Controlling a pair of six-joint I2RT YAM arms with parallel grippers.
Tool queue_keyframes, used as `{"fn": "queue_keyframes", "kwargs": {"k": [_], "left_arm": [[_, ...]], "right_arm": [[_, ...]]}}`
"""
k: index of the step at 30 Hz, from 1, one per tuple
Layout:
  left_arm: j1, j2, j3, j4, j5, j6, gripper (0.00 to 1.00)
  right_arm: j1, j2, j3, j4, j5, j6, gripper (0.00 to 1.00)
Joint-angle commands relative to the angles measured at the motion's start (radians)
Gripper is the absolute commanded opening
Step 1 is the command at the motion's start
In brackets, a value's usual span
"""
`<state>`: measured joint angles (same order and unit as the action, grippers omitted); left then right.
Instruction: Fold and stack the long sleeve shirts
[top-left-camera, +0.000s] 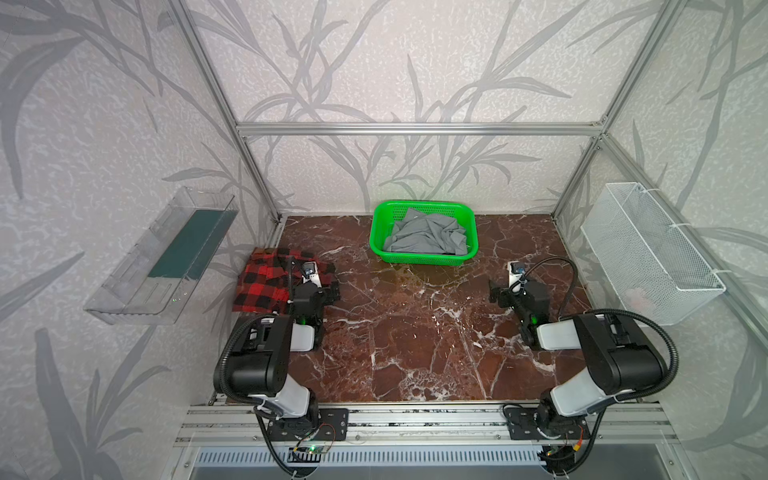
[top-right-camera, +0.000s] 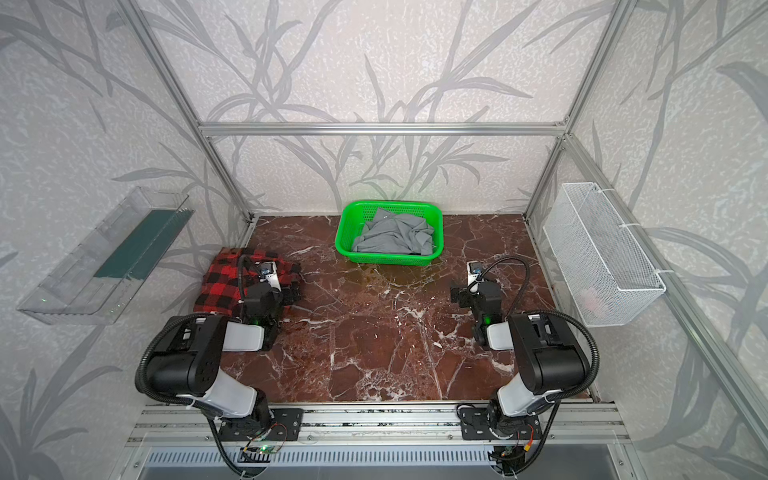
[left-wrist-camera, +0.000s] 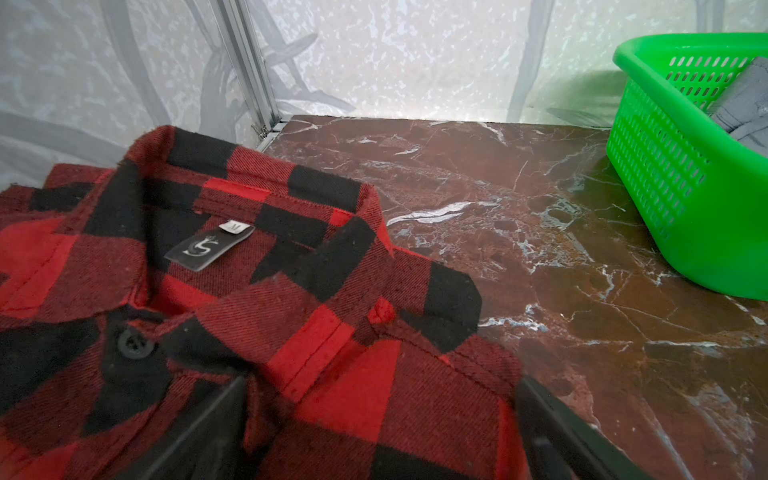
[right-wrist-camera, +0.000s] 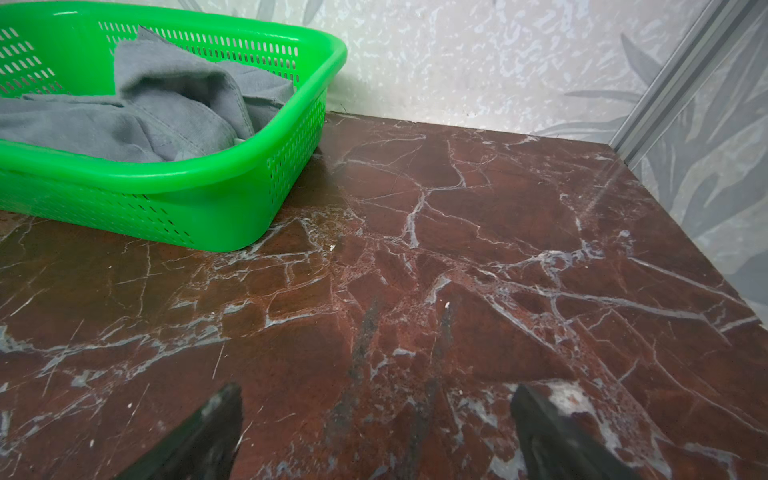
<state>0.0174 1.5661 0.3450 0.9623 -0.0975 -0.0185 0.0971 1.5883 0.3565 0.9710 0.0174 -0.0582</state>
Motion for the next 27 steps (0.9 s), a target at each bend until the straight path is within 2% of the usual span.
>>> {"fn": "queue_keyframes", "kwargs": {"k": [1,27], "left_arm": [[0.005,0.001,0.019,0.005,0.016,0.016,0.99],[0.004,-0.001,0.020,0.001,0.016,0.014,0.99]], "right_arm": [[-0.005,-0.002,0.016,0.011,-0.002,-0.012,0.99],[0.001,-0.006,0.018,0.007,0.008,-0.015,0.99]]}}
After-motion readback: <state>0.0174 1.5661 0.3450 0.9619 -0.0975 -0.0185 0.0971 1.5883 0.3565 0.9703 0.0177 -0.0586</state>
